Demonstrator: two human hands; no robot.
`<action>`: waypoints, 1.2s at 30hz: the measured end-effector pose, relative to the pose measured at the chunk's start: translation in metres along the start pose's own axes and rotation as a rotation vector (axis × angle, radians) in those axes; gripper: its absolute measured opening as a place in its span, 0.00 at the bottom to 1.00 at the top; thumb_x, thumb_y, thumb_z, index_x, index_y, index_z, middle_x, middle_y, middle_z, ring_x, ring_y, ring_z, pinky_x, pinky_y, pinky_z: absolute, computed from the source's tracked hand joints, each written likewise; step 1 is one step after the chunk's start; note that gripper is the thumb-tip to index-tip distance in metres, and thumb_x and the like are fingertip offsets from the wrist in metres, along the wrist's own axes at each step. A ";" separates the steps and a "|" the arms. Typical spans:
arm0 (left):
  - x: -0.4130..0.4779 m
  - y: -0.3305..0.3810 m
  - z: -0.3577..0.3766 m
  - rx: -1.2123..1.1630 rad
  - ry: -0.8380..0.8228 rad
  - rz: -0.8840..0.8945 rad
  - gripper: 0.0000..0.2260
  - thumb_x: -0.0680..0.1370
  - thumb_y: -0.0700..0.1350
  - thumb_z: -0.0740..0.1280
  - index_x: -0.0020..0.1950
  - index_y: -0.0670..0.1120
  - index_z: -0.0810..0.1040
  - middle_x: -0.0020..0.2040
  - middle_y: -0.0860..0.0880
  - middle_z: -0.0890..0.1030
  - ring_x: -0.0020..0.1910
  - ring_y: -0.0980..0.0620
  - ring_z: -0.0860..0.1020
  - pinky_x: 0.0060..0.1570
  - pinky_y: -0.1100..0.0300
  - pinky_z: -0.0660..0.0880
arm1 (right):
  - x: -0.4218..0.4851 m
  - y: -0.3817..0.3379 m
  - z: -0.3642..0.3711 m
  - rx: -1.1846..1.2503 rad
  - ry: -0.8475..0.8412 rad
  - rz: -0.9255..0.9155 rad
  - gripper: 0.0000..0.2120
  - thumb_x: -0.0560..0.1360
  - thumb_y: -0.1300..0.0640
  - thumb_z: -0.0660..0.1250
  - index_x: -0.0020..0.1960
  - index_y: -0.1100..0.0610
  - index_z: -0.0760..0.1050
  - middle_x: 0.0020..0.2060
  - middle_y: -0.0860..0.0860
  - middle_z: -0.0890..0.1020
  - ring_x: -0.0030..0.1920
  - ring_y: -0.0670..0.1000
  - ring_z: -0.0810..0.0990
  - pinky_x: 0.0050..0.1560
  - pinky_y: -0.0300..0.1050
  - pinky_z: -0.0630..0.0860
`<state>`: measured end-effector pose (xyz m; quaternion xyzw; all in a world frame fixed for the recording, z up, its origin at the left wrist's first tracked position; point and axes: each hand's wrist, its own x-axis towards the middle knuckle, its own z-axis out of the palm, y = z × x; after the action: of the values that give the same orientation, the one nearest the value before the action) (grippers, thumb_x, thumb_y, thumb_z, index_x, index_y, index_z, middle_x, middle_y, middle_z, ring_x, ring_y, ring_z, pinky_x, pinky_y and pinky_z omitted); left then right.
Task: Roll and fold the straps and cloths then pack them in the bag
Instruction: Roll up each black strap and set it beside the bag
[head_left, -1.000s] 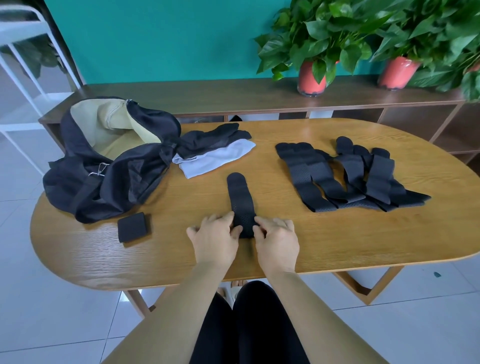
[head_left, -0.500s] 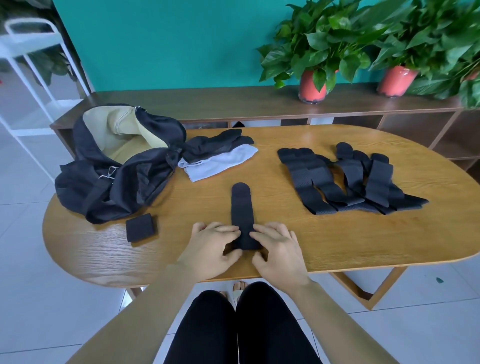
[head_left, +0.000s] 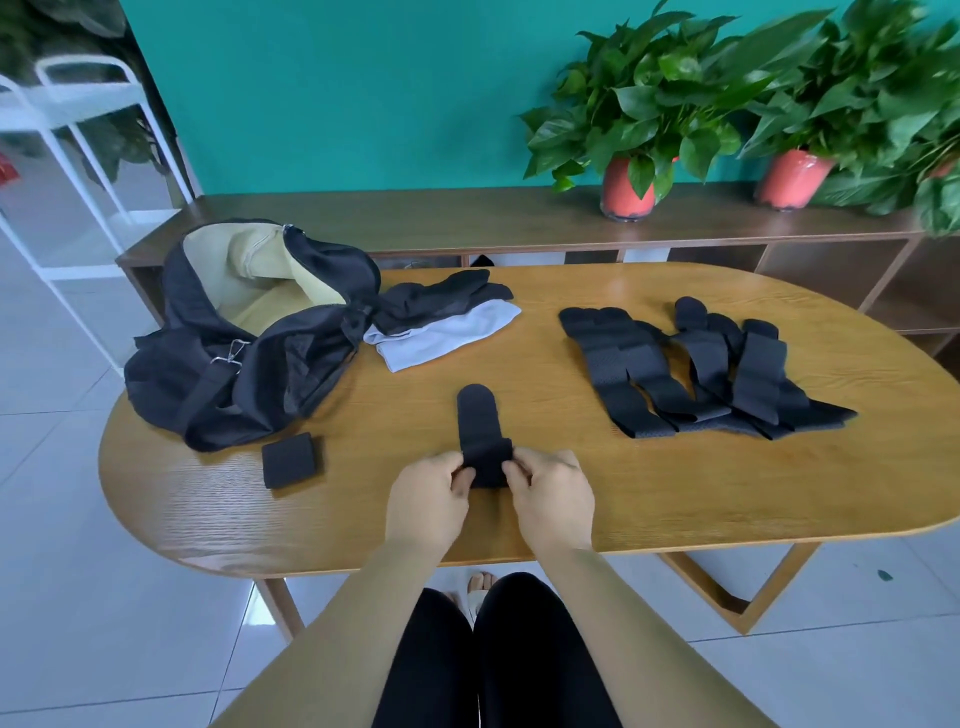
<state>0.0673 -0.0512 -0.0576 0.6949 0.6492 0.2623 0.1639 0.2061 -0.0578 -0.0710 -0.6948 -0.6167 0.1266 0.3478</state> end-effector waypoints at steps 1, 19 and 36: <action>0.002 0.000 0.002 -0.002 0.007 -0.003 0.18 0.78 0.44 0.65 0.31 0.47 0.63 0.28 0.51 0.67 0.29 0.49 0.67 0.27 0.59 0.58 | 0.001 -0.001 0.002 -0.022 0.013 0.006 0.08 0.76 0.54 0.65 0.42 0.56 0.79 0.34 0.51 0.79 0.46 0.53 0.73 0.37 0.43 0.67; 0.010 -0.007 0.011 0.024 0.002 0.107 0.18 0.77 0.39 0.66 0.66 0.50 0.77 0.67 0.48 0.70 0.60 0.47 0.73 0.58 0.54 0.70 | 0.008 0.000 0.017 -0.114 0.079 -0.013 0.11 0.73 0.56 0.69 0.55 0.53 0.81 0.42 0.50 0.82 0.49 0.53 0.75 0.39 0.46 0.75; -0.009 -0.020 -0.028 0.109 -0.280 0.201 0.23 0.74 0.56 0.55 0.68 0.57 0.72 0.62 0.62 0.75 0.63 0.58 0.66 0.56 0.59 0.54 | -0.020 0.012 -0.007 0.016 -0.114 -0.291 0.20 0.67 0.61 0.66 0.59 0.57 0.79 0.57 0.49 0.81 0.57 0.51 0.75 0.56 0.50 0.76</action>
<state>0.0345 -0.0612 -0.0483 0.7939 0.5606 0.1423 0.1879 0.2155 -0.0785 -0.0792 -0.5871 -0.7286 0.1190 0.3322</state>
